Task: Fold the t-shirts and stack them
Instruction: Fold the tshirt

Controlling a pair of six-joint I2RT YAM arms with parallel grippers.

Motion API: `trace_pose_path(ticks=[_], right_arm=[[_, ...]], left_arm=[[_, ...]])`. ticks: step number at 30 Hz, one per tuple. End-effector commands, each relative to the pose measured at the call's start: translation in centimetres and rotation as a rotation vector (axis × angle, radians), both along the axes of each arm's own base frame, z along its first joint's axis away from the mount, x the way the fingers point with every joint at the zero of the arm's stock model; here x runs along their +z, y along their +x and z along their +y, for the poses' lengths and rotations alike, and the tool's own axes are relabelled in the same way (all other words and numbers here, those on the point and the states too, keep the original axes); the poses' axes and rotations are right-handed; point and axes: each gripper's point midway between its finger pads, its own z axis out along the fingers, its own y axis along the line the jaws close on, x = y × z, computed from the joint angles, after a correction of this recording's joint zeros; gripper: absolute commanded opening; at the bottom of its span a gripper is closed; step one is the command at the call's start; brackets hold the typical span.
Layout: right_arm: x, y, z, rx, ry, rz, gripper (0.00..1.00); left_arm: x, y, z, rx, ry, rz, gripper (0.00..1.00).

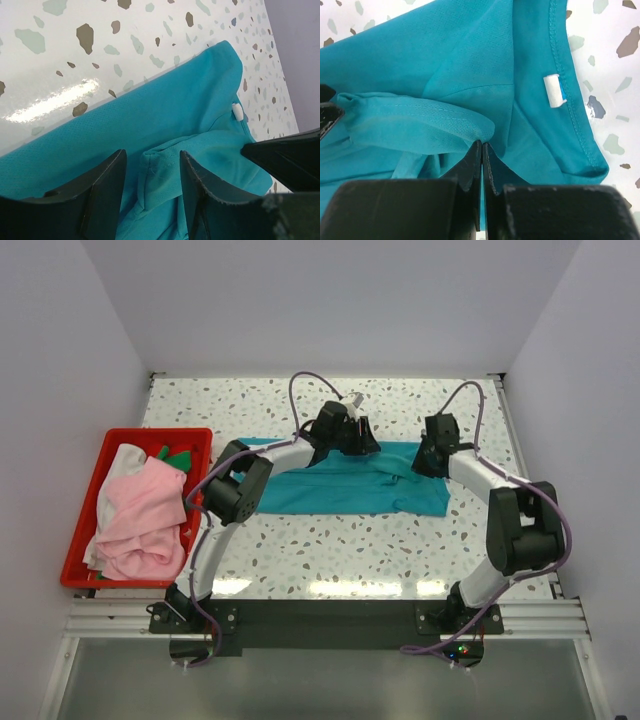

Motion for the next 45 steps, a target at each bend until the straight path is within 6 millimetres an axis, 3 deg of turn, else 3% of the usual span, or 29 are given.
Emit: trace_pose_path(ticks=[1, 21, 27, 31, 37, 45], right_arm=[[2.6, 0.8, 0.5, 0.005, 0.034, -0.110, 0.00], [1.4, -1.0, 1.0, 0.025, 0.068, -0.105, 0.00], [1.5, -1.1, 0.9, 0.018, 0.067, -0.112, 0.00], [1.6, -1.1, 0.9, 0.019, 0.064, -0.114, 0.00], [1.7, -1.1, 0.9, 0.018, 0.065, -0.117, 0.00], [1.6, -1.3, 0.8, 0.014, 0.064, -0.116, 0.00]], left_arm=[[2.4, 1.0, -0.5, -0.014, -0.034, -0.063, 0.52], [2.4, -1.1, -2.2, -0.130, -0.105, -0.044, 0.52], [2.7, -1.7, -2.4, -0.156, -0.116, -0.051, 0.45], [3.0, -2.2, -2.3, -0.171, -0.126, -0.054, 0.32], [3.0, -2.9, -2.0, -0.185, -0.125, -0.058, 0.22], [2.7, -2.9, -1.5, -0.173, -0.105, -0.057, 0.19]])
